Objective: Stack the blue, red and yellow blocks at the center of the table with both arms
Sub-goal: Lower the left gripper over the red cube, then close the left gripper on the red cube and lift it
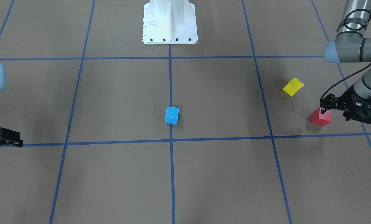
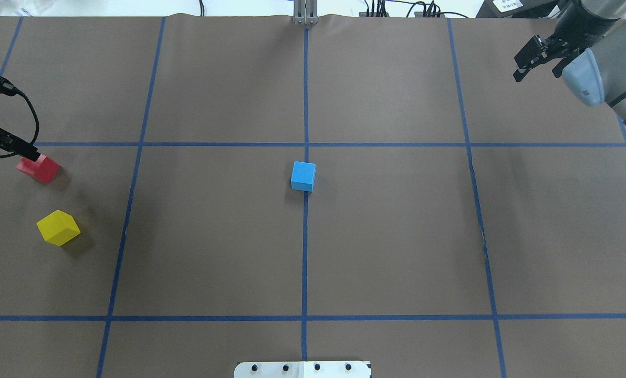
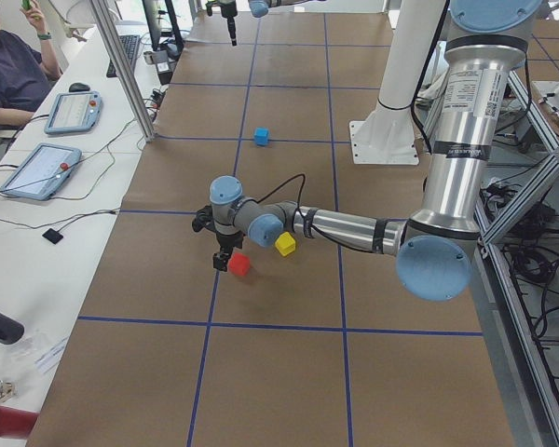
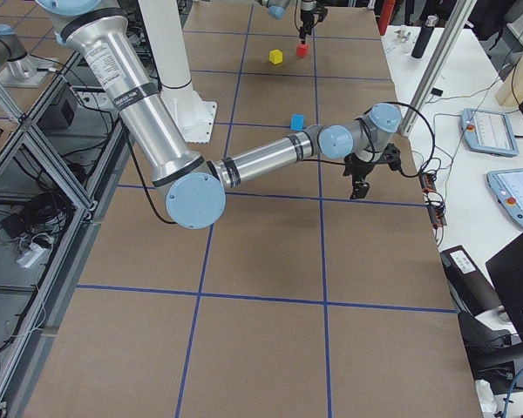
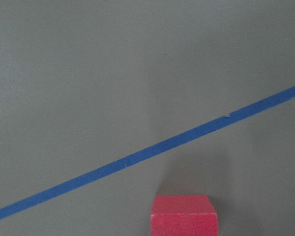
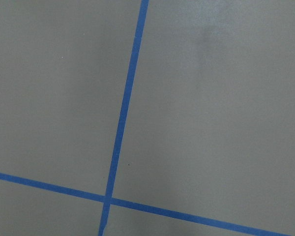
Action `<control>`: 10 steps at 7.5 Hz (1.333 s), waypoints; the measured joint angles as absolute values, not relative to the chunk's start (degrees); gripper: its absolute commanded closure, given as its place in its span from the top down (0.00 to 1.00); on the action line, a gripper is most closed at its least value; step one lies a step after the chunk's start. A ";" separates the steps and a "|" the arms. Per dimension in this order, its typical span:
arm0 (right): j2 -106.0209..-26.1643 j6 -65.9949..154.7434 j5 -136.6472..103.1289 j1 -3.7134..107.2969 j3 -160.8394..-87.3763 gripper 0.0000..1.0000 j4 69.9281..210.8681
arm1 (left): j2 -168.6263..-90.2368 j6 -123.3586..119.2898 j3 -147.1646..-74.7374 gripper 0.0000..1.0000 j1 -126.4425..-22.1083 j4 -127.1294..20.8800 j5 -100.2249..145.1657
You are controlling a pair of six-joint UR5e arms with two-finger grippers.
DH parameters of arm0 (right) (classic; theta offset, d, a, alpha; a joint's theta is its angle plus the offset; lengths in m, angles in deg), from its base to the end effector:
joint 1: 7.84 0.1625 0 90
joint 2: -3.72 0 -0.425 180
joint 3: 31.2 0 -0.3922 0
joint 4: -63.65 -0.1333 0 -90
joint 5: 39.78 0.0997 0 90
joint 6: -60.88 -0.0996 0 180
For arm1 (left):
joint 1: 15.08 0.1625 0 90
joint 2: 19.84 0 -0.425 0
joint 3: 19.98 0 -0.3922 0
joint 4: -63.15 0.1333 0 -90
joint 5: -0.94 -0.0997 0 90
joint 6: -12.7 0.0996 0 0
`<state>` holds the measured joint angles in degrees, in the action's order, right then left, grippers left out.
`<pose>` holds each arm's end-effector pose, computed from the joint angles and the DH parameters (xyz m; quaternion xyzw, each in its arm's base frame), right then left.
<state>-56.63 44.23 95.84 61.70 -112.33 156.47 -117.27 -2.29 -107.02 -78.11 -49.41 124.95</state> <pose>-0.1841 -0.6712 0.4282 0.0146 -0.4088 -0.0907 0.9080 0.1904 -0.5452 0.5816 0.1069 0.3455 0.1650 0.9176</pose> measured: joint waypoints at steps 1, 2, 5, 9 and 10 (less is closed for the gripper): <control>-56.69 44.25 95.84 61.70 -112.33 0.99 156.47 | -117.32 -3.25 -106.83 0.99 -78.05 -49.71 124.95; -56.75 44.26 95.83 61.74 -112.32 0.99 156.47 | -117.39 -4.22 -106.56 0.99 -77.91 -50.39 124.95; -56.89 44.34 95.78 61.77 -112.32 0.99 156.46 | -117.53 -6.52 -105.99 0.99 -76.84 -51.47 124.95; -57.15 44.35 95.75 61.77 -112.32 0.99 156.47 | -117.61 -6.78 -104.66 0.99 -75.26 -52.62 124.94; -57.22 44.35 95.75 61.77 -112.32 0.99 156.47 | -117.90 -6.80 -103.37 0.98 -74.82 -53.86 124.92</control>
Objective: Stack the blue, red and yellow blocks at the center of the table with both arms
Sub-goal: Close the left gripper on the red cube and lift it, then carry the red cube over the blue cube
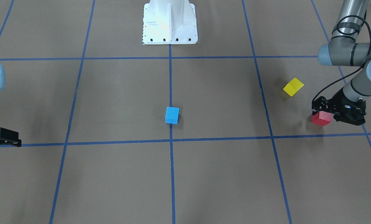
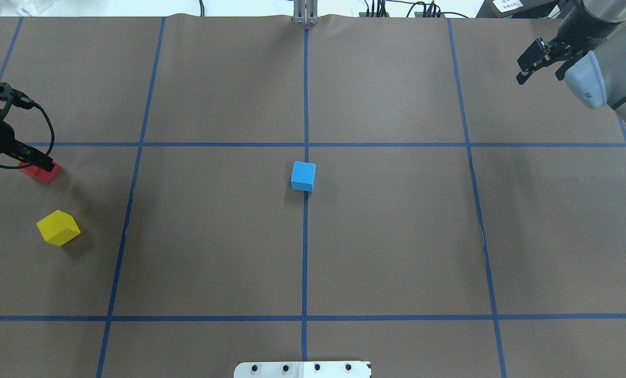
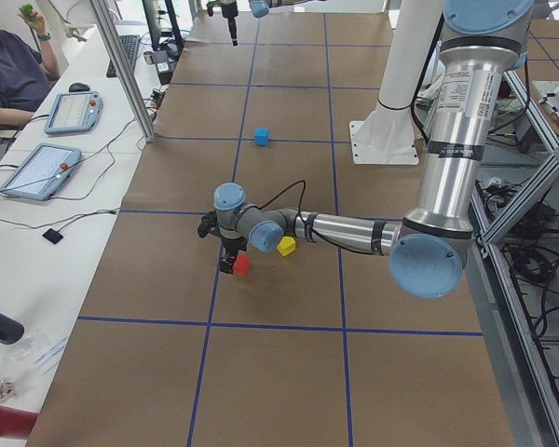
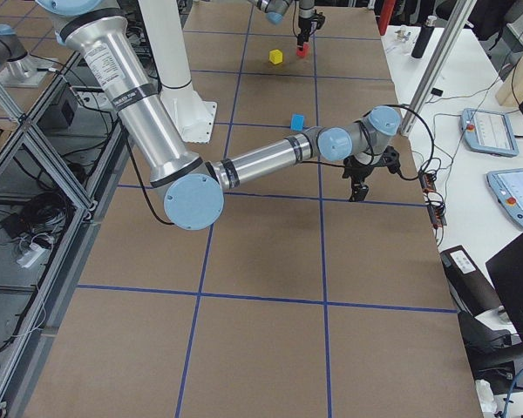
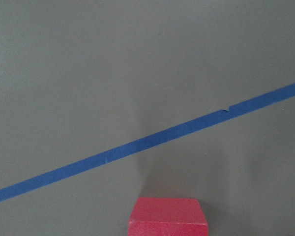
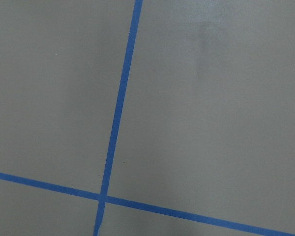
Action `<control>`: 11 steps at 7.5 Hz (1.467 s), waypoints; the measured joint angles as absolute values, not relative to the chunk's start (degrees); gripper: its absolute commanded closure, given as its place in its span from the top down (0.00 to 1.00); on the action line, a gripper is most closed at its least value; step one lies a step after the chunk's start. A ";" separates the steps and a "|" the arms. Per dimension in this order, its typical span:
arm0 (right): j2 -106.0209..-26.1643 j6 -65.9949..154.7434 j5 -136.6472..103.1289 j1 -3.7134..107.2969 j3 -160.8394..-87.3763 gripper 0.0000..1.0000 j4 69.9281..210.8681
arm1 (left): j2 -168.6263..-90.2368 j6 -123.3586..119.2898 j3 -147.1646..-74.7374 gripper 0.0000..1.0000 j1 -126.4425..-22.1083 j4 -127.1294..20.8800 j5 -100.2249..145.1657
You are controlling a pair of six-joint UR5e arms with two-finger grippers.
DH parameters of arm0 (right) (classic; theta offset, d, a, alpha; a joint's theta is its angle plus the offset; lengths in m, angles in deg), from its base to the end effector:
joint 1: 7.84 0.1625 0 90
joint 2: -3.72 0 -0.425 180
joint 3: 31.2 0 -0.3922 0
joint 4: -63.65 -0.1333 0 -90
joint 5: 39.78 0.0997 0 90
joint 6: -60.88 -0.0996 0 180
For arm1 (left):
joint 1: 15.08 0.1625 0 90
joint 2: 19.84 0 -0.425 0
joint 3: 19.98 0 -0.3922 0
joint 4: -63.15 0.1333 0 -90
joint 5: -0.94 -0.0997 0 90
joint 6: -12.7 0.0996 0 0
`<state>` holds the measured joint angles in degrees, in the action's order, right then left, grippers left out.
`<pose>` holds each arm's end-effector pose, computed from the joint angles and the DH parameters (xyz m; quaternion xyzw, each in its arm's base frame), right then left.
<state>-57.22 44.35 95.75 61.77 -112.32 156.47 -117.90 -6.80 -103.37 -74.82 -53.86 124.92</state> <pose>-0.1823 -0.6689 0.4355 0.0109 -0.4069 -0.0891 0.9091 0.2246 -0.5389 0.5985 0.0941 0.3559 0.1584 0.9162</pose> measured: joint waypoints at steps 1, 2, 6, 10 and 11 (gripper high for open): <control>-57.25 44.35 95.75 61.77 -112.32 0.99 156.47 | -118.23 -6.81 -102.27 0.69 -74.63 -54.84 124.93; -57.27 44.35 95.74 61.77 -112.32 0.99 156.46 | -118.42 -6.81 -101.74 0.24 -74.54 -55.30 124.94; -57.31 44.51 95.82 62.72 -112.32 0.99 156.58 | -118.33 -7.03 -102.42 0.00 -74.58 -55.07 127.40; -60.69 53.64 96.08 68.84 -112.05 0.99 157.13 | -122.84 -7.04 -115.08 0.00 -77.56 -32.53 134.53; -62.54 57.86 96.06 71.20 -111.74 0.99 157.52 | -127.65 -7.63 -117.61 0.00 -77.64 -23.55 134.40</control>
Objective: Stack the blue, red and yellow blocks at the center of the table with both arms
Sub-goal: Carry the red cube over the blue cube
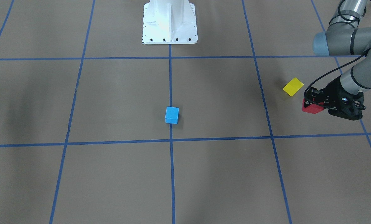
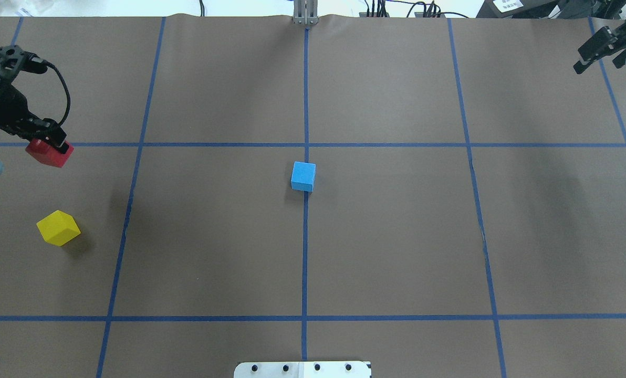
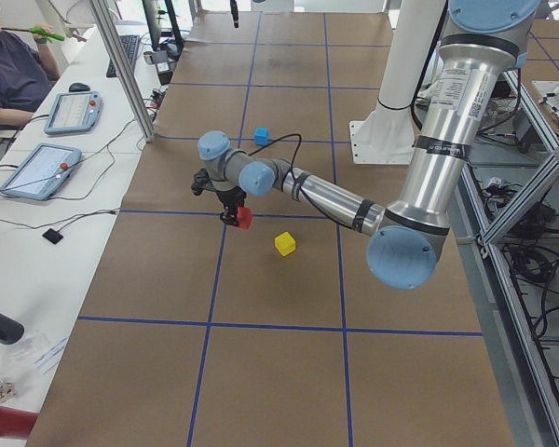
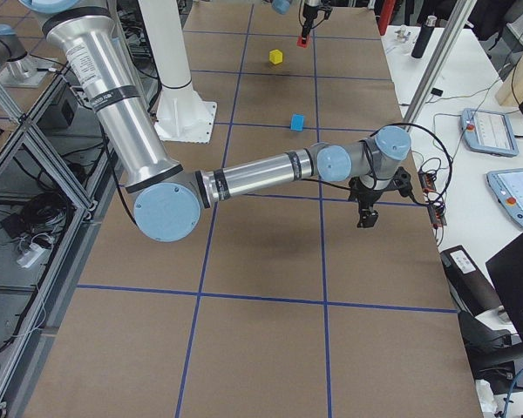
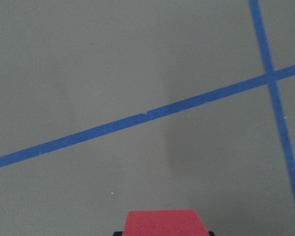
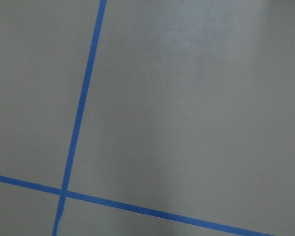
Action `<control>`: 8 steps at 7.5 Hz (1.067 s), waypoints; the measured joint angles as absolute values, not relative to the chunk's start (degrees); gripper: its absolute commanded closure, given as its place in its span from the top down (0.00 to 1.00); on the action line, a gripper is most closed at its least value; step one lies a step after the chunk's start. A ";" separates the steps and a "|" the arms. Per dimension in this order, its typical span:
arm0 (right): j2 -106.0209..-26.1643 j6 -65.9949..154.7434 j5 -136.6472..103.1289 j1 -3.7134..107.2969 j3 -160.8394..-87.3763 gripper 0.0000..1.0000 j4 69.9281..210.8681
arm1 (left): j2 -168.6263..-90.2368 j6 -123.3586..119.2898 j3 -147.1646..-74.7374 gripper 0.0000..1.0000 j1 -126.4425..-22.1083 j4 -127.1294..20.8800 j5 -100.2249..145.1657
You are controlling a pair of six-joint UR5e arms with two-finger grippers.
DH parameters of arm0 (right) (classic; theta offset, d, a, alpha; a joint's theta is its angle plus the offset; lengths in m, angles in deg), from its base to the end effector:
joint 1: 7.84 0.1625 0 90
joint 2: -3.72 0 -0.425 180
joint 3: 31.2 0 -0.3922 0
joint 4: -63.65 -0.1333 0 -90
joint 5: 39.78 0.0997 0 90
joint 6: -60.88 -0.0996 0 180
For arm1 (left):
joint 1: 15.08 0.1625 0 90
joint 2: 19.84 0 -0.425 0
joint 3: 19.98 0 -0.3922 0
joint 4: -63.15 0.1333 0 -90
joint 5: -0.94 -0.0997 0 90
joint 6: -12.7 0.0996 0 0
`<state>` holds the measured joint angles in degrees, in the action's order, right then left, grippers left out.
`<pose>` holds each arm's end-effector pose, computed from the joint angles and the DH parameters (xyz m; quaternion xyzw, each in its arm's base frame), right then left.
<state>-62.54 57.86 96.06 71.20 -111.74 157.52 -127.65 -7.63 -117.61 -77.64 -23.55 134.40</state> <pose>-0.0651 -0.6615 0.5050 0.0357 -0.3951 -0.0988 0.9126 0.2207 -0.5657 0.4280 0.0160 0.4044 0.1275 0.9055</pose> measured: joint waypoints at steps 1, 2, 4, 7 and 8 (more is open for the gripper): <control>-64.46 62.26 96.05 73.50 -111.53 0.99 158.37 | -133.22 -9.98 -118.72 0.00 -77.39 -16.25 133.90; -66.68 65.85 96.04 75.50 -111.44 0.99 159.17 | -138.42 -15.18 -119.12 0.00 -76.23 -11.64 133.26; -71.53 68.57 96.10 78.79 -111.73 0.99 159.58 | -146.43 -27.84 -117.72 0.00 -70.52 -9.09 131.70; -78.58 68.08 95.89 81.67 -116.22 0.99 159.32 | -159.33 -41.28 -106.39 0.00 -62.76 -13.07 128.64; -80.49 67.64 95.91 81.82 -118.00 0.99 159.27 | -161.88 -44.03 -102.42 0.00 -61.02 -17.06 127.92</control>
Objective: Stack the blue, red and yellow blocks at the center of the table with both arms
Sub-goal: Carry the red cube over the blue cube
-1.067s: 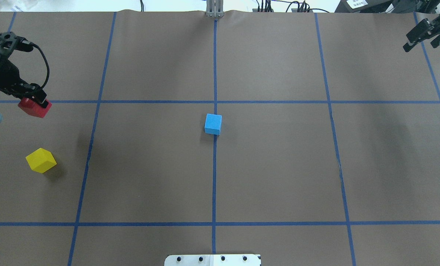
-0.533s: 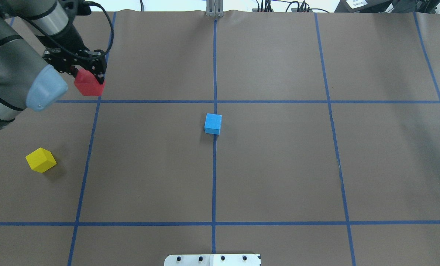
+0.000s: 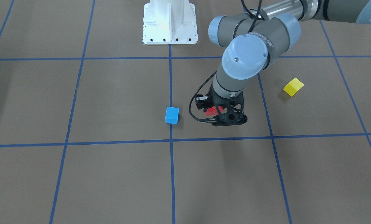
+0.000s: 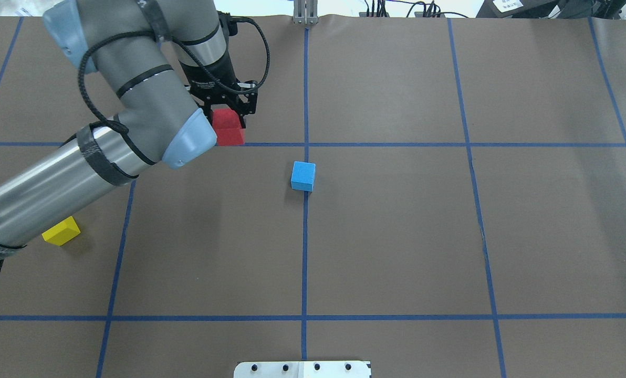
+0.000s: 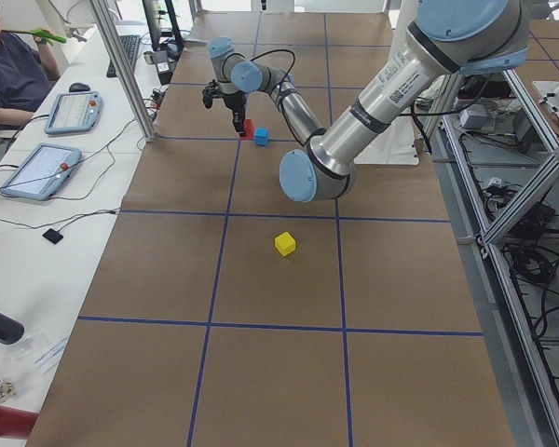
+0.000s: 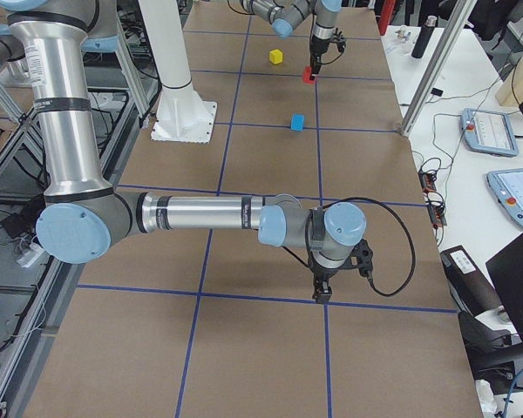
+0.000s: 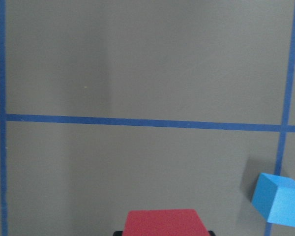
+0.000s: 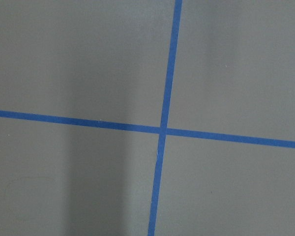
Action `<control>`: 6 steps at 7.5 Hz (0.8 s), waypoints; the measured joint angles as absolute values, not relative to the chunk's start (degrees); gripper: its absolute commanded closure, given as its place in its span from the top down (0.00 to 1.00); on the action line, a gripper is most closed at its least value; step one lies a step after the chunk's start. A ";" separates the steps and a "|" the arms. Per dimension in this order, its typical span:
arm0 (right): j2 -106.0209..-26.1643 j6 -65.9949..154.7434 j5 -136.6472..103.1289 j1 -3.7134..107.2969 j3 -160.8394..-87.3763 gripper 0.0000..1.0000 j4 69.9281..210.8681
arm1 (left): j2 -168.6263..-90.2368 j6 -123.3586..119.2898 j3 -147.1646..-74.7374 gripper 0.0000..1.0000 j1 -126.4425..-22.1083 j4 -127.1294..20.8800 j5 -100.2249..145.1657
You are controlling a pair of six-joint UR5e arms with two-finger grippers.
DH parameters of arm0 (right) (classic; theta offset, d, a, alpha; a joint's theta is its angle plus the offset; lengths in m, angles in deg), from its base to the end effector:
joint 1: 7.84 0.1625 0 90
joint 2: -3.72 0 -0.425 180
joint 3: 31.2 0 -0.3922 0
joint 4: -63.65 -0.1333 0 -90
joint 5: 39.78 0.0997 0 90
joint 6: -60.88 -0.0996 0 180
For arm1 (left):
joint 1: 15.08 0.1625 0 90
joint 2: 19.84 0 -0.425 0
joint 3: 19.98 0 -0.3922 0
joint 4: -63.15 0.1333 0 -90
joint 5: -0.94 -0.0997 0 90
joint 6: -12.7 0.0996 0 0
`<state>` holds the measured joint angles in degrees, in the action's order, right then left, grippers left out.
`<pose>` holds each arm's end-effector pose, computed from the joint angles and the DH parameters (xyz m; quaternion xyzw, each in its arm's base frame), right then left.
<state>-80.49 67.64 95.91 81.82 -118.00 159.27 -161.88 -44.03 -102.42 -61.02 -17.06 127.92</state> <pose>0.0589 -0.5309 0.6424 -0.0026 -0.3889 -0.0468 0.9201 0.4634 -0.5844 0.1578 -0.0530 0.4108 -0.0059 0.9102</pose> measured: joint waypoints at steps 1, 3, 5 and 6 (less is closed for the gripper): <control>-81.57 67.08 95.94 81.84 -118.88 0.99 159.23 | -164.65 -45.72 -98.17 0.00 -59.45 -20.20 127.03; -82.17 66.60 95.98 81.87 -119.43 0.99 159.20 | -167.87 -46.38 -94.19 0.00 -56.89 -23.69 124.17; -82.23 66.51 96.01 81.85 -119.80 0.99 159.19 | -168.51 -44.30 -93.52 0.00 -55.10 -25.69 121.78; -82.24 66.48 96.03 81.82 -119.84 0.99 159.19 | -168.53 -43.39 -93.34 0.00 -54.28 -25.98 120.73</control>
<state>-82.24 66.48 96.03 81.82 -119.84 159.19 -168.53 -43.39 -93.34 -54.28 -25.98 120.73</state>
